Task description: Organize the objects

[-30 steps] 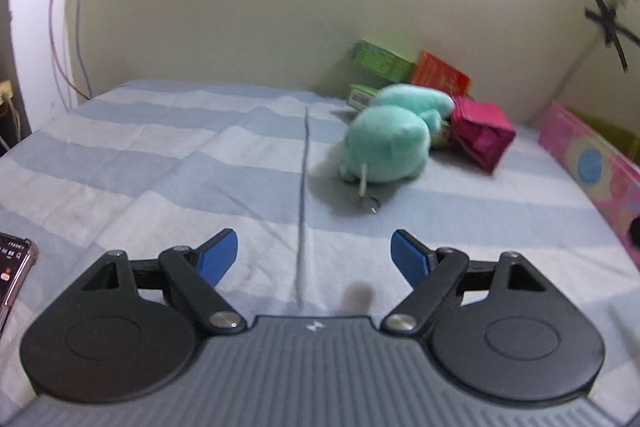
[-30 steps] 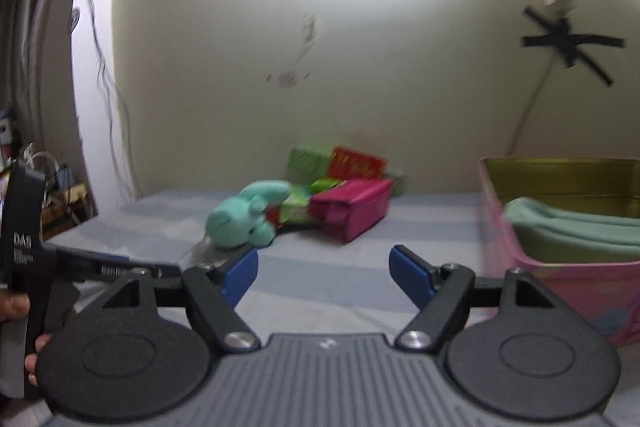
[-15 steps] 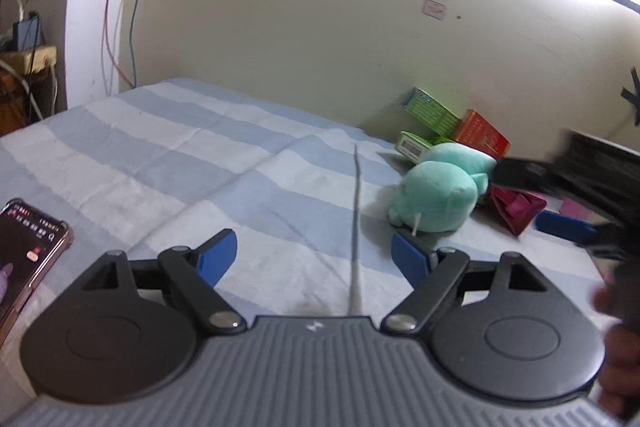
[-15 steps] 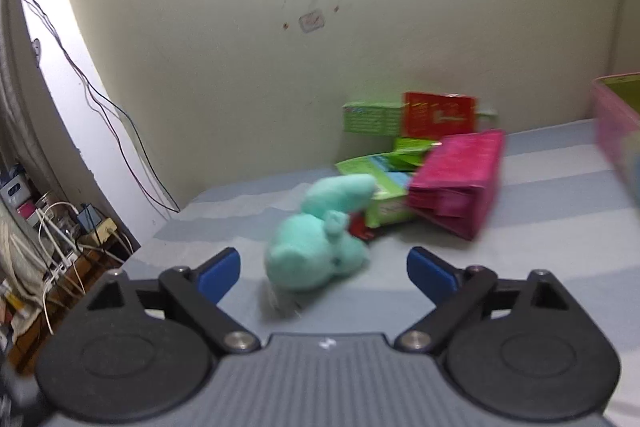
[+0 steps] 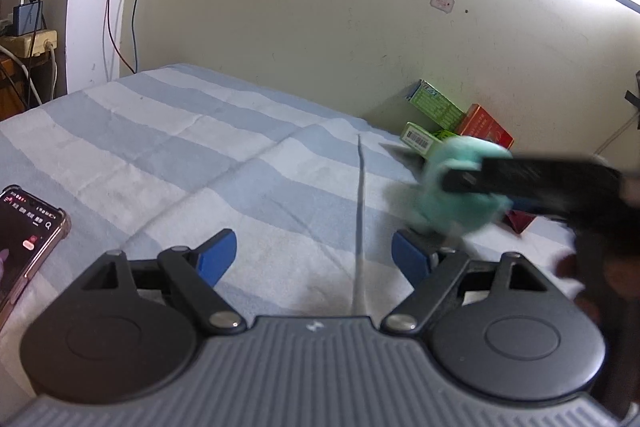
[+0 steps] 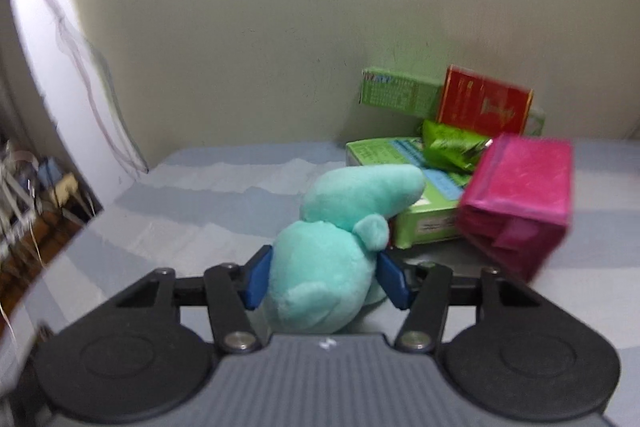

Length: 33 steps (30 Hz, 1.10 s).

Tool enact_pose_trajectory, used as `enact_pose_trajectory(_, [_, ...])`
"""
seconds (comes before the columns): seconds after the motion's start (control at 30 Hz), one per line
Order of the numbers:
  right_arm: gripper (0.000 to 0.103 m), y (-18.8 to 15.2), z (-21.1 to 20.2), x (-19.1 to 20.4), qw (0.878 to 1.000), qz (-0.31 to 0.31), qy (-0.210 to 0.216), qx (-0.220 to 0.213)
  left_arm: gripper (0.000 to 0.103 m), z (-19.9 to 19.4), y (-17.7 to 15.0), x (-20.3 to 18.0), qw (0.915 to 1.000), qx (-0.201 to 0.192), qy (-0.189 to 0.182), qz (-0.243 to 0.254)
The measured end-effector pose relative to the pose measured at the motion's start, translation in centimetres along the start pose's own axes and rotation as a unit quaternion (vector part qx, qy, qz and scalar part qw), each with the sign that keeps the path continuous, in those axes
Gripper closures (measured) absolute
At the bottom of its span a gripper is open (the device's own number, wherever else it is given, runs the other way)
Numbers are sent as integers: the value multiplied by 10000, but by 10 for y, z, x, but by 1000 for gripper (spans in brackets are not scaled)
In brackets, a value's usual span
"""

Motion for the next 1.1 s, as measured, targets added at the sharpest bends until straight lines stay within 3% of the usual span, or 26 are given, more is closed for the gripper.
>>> enact_pose_trajectory(0.1, [48,-14,-36,2,9928,-1124,-366,-178,15,0,0,0,10000,21,-16,-18])
enact_pose_trajectory(0.2, [46,-33,-70,3,9665,-2385,-893,-315,12,-1,0,-1,10000,-2,-55,20])
enact_pose_trajectory(0.3, [46,-50,-96,4,9392,-3199,-1207,-328,12,-2,-1,-5,9999,-28,-98,101])
enact_pose_trajectory(0.5, [39,-88,-109,26,8989,-4214,-1197,-86,11,-3,-1,-7,9997,-80,-133,163])
enact_pose_trajectory(0.57, [28,-99,-109,38,8921,-4390,-1066,-114,11,-4,0,-7,9997,-95,-132,174])
enact_pose_trajectory(0.63, [20,-102,-114,47,8963,-4344,-876,-191,11,-4,-1,-8,9997,-100,-138,182])
enact_pose_trajectory(0.83, [15,-96,-140,55,9309,-3634,-126,-356,11,-3,-1,-9,9996,-96,-147,213])
enact_pose_trajectory(1.1, [13,-82,-157,10,9823,-1790,424,-353,11,-3,-2,-10,9996,-63,-191,175])
Point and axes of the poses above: each gripper's, at about its wrist camera, not at the fingertips, and z roughly the way its jaws point, x to its left, y to its top, the point moved 8 cm from there along z, roughly the way its jaws point, and after that the axes turned 1 degree about x, right-handed, at the moved point
